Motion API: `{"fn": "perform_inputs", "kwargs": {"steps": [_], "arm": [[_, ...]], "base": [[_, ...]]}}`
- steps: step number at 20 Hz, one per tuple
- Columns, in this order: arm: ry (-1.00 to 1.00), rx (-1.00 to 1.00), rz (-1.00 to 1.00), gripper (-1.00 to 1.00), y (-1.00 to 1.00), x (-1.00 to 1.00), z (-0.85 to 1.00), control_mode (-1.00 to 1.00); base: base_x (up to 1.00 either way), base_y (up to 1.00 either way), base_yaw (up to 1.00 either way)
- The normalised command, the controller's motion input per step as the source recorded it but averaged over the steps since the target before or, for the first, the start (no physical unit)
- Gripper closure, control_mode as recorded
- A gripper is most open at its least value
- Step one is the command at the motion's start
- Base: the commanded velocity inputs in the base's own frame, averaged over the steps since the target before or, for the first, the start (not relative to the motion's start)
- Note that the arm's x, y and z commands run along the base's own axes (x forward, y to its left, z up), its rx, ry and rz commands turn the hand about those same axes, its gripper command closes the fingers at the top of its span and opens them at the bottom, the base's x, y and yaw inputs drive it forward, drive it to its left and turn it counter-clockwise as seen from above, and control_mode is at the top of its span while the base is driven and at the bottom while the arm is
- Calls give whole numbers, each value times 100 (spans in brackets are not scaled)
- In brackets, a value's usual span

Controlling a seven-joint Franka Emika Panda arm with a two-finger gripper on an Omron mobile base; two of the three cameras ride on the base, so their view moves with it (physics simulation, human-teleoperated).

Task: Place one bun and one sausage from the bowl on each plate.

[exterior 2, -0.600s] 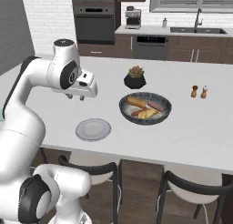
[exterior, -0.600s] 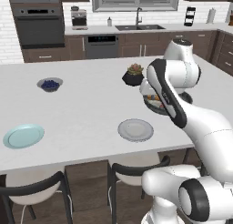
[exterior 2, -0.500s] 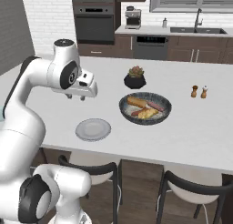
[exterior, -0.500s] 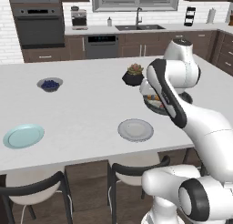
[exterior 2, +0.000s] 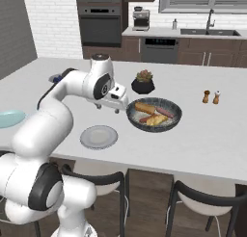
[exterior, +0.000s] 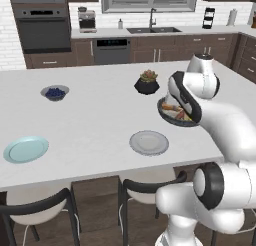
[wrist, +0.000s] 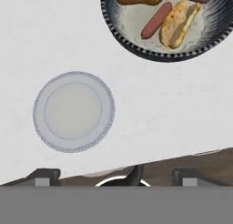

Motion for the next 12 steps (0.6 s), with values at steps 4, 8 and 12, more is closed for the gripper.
{"fn": "perform_inputs", "kwargs": {"steps": [4, 8, 12], "arm": [[-7, 4, -21, -100, -98, 59, -35, -100], [-11, 0, -17, -100, -91, 18, -27, -100], [-2, 0, -4, -100, -81, 39, -48, -100]], "base": [[0, 0, 0], [0, 0, 0], [0, 0, 0]]}}
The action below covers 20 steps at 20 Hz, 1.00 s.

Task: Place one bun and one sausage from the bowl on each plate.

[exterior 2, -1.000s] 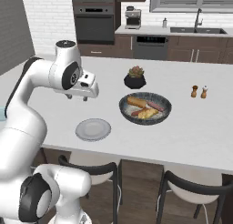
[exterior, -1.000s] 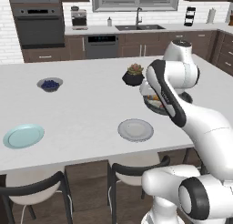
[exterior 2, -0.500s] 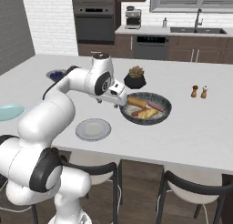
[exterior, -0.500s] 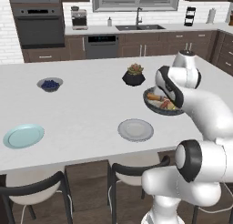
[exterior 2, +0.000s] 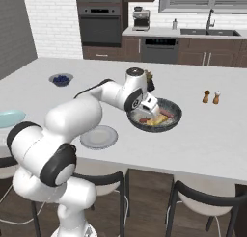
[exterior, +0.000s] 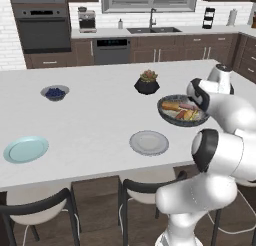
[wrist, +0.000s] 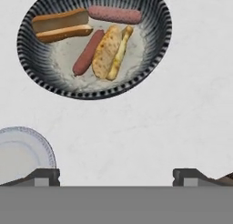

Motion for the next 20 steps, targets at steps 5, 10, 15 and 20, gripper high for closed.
{"fn": "perform_inputs", "kwargs": {"steps": [5, 10, 15, 20], "arm": [[-9, 1, 2, -100, -55, 18, -41, -100], [-1, 3, 0, -100, -38, 23, -2, -100], [4, 0, 0, -100, -20, 37, -8, -100], [11, 0, 0, -100, -5, 50, -24, -100]], "base": [[0, 0, 0], [0, 0, 0], [0, 0, 0], [0, 0, 0]]}}
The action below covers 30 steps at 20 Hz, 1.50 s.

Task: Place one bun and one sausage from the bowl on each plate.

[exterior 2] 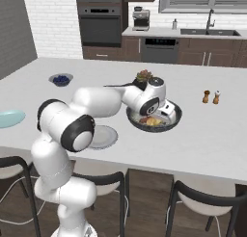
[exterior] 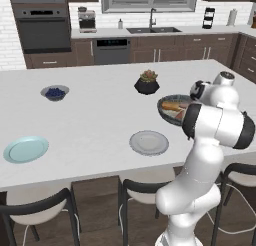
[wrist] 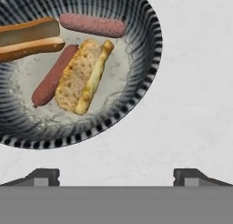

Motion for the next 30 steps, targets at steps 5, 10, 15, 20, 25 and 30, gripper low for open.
{"fn": "perform_inputs", "kwargs": {"steps": [5, 10, 15, 20, 25, 30], "arm": [[11, 4, 0, -100, 0, 52, -13, -100], [14, 15, 3, -100, 4, 45, -12, -100], [17, 9, 2, -100, 3, 48, -38, -100], [9, 2, 2, -100, 0, 42, -27, -100], [-8, -1, 0, -100, -4, 11, -61, -100], [-47, -11, 2, -100, 0, -17, -55, -100]], "base": [[0, 0, 0], [0, 0, 0], [0, 0, 0], [0, 0, 0], [0, 0, 0], [0, 0, 0]]}}
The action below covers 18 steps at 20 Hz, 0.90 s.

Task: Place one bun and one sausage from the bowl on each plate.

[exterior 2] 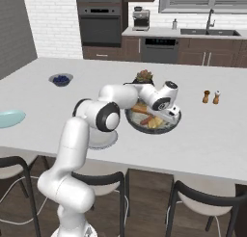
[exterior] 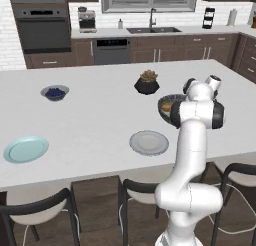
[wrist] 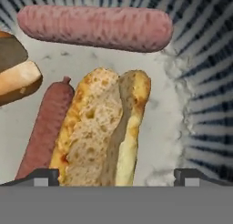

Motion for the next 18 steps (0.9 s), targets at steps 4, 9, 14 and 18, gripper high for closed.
{"fn": "perform_inputs", "kwargs": {"steps": [4, 9, 14, 18], "arm": [[-14, -2, 2, -100, 23, 10, -8, -100], [0, 0, 5, -100, 72, 16, -19, -100], [9, 0, 2, -100, 66, 39, -20, -100], [6, 0, 0, -100, 9, 29, -48, -100]], "base": [[0, 0, 0], [0, 0, 0], [0, 0, 0], [0, 0, 0]]}}
